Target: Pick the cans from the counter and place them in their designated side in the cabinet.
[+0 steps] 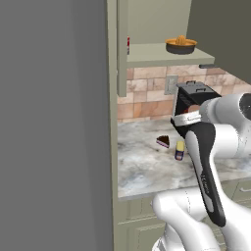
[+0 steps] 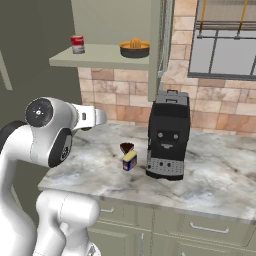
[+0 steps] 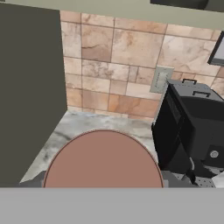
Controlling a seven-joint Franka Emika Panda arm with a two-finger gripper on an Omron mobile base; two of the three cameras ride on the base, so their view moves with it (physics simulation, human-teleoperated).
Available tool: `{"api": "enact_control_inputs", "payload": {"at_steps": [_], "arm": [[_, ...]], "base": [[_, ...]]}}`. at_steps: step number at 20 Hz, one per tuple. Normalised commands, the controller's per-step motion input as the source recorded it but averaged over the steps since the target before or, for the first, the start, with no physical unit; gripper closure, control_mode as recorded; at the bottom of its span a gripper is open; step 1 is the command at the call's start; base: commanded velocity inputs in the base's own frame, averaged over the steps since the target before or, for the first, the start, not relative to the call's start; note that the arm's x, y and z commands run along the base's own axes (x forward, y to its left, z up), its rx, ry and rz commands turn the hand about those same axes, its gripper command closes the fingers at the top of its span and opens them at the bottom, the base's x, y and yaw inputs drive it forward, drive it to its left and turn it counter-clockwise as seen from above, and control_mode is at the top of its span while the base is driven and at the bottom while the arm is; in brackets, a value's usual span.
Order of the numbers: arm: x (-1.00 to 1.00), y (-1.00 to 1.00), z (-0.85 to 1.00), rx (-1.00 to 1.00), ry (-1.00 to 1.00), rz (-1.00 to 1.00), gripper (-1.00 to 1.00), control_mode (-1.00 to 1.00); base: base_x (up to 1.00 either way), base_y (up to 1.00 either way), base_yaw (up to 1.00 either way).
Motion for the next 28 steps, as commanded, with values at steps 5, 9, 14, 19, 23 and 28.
{"api": "enact_control_inputs", "payload": {"at_steps": [5,9,14,19,23,28], "arm": [[-0.14,0.0,0.35,0.0,-0.07,0.0,1.0,-1.0],[-0.05,0.0,0.31,0.0,-0.08,0.0,1.0,-1.0],[-0.02,0.0,0.31,0.0,-0.06,0.0,1.0,-1.0],[0.0,0.0,0.3,0.0,-0.06,0.0,1.0,-1.0],[0.0,0.0,0.33,0.0,-0.07,0.0,1.0,-1.0],[0.0,0.0,0.29,0.0,-0.05,0.0,1.0,-1.0]], "base": [[0.0,0.0,0.0],[0.0,0.0,0.0],[0.0,0.0,0.0],[0.0,0.0,0.0],[0.0,0.0,0.0],[0.0,0.0,0.0]]}}
